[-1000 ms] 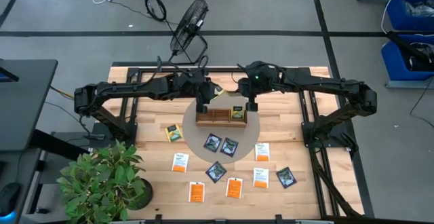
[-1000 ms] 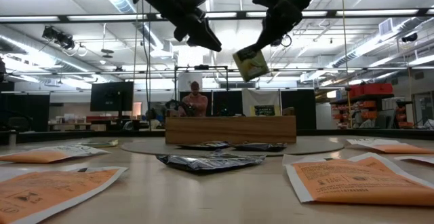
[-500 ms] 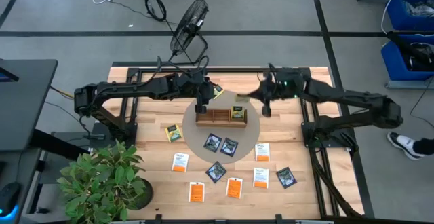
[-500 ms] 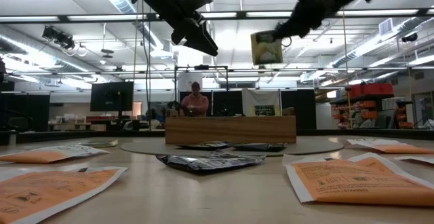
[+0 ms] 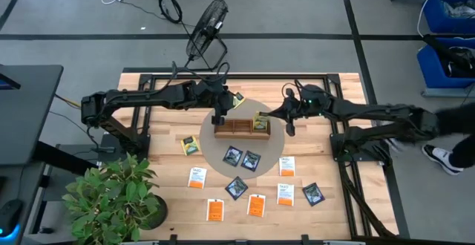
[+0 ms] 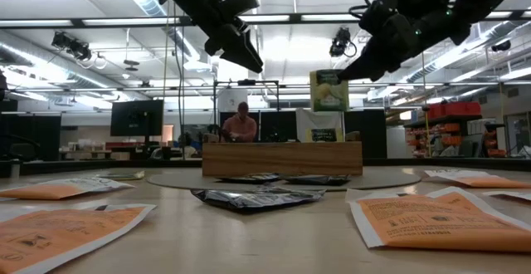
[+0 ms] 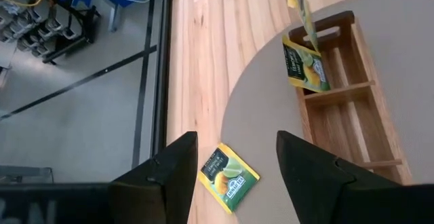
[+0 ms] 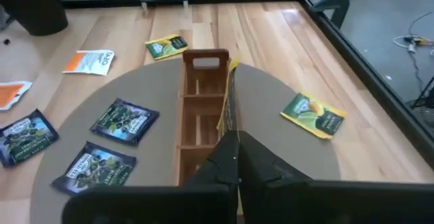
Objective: Pick & Place Tea
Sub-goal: Put the yellow tea bag into the right section of the wooden organizer
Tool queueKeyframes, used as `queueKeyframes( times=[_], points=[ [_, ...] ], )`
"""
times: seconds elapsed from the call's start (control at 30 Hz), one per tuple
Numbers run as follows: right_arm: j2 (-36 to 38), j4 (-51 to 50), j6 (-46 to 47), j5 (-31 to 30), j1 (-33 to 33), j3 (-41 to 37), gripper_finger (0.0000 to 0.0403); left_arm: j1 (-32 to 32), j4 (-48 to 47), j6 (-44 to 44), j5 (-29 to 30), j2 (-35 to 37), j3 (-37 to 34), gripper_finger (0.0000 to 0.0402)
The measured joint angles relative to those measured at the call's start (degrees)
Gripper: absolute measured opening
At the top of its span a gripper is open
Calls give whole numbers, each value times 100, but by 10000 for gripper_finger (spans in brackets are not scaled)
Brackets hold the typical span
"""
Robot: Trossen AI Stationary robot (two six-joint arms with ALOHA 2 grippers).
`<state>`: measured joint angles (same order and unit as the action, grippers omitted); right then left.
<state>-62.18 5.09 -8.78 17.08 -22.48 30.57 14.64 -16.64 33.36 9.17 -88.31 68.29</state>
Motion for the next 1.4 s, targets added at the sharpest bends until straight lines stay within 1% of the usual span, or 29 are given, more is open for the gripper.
queueKeyframes(
  times=[0.1, 0.37, 0.47, 0.6, 0.87, 1.4],
  points=[
    [-229, 119, 39, 96, -22, 0, 0, -1, -4, 0, 0, 0, 0, 206],
    [-929, 575, 21, 94, -30, -2, 0, -1, -137, -2, 0, 0, 0, 206],
    [-1113, 585, -13, 92, -99, -2, 0, 0, -214, -16, 0, 0, 0, 206],
    [-1274, 602, -24, 85, -215, -2, 0, 2, -244, -16, 0, 0, 0, 206],
    [-1308, 555, -25, 95, -269, -2, 1, 4, -242, 9, 0, 0, 0, 206],
    [-1308, 502, -72, 90, -269, -2, 77, 4, -240, 20, 0, 0, 0, 206]
  ],
)
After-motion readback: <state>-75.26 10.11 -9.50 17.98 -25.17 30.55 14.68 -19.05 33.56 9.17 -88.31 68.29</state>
